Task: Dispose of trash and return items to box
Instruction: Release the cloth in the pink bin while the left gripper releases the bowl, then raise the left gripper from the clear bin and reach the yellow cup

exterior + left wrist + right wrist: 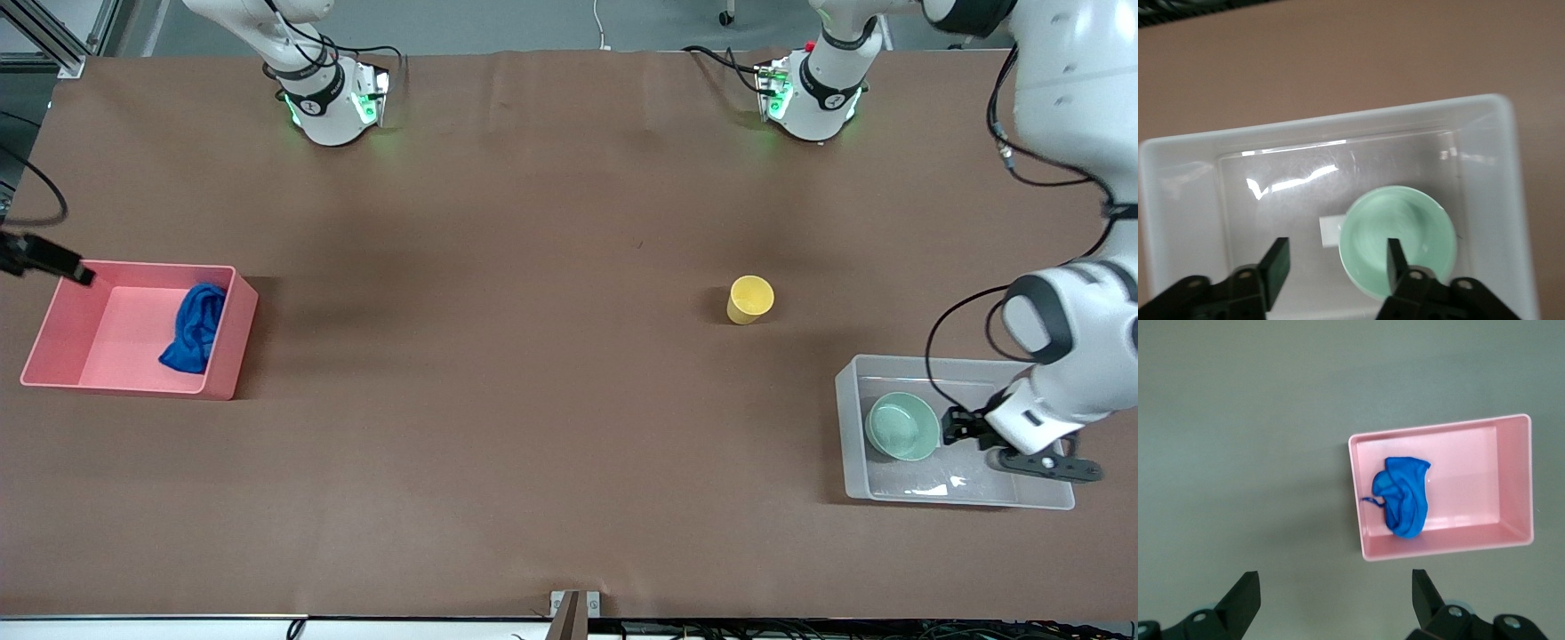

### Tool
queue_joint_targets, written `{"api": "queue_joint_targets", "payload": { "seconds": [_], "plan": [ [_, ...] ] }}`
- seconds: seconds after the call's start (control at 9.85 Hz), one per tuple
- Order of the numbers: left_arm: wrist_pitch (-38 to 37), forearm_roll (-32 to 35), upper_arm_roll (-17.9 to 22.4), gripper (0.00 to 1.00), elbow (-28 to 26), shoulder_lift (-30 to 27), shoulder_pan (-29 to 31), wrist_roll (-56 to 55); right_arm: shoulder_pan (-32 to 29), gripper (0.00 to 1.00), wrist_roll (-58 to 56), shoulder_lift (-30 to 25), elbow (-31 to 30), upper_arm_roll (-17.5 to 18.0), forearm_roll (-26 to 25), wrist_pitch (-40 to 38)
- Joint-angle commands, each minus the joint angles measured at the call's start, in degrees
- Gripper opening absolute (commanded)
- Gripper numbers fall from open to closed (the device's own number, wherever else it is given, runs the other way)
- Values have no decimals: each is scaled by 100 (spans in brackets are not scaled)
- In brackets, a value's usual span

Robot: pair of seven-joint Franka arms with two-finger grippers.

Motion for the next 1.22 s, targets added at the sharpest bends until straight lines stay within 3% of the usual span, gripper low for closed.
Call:
{"api": "queue_joint_targets", "payload": {
  "seconds": [0.0,0.2,0.41,0.51,0.71,0.81,1.12],
  "plan": [
    [-1042,211,-16,99,-824,-1370,-163,-570,-67,100,78,50,780,130,-109,-889],
    [-1696,469,-392,99,-1543,-2591,-198,-1072,153,100,140,-195,466,130,-276,-832],
    [-1699,783,-963,99,-2667,-3683,-172,-1774,136,100,149,-188,536,138,-215,-805],
    [-1655,794,-1157,99,-3029,-3896,-155,-1943,127,100,132,-188,475,138,-215,-622],
    [-1393,733,-1534,99,-3487,-3890,-155,-2172,92,100,114,-188,386,269,-284,-497],
    [-860,732,-1685,99,-3838,-3829,-163,-2312,13,100,88,-188,404,314,-285,-506],
    [477,732,-2247,99,-4411,-2987,-190,-2541,30,100,70,-188,474,323,-303,-523]
  ]
}}
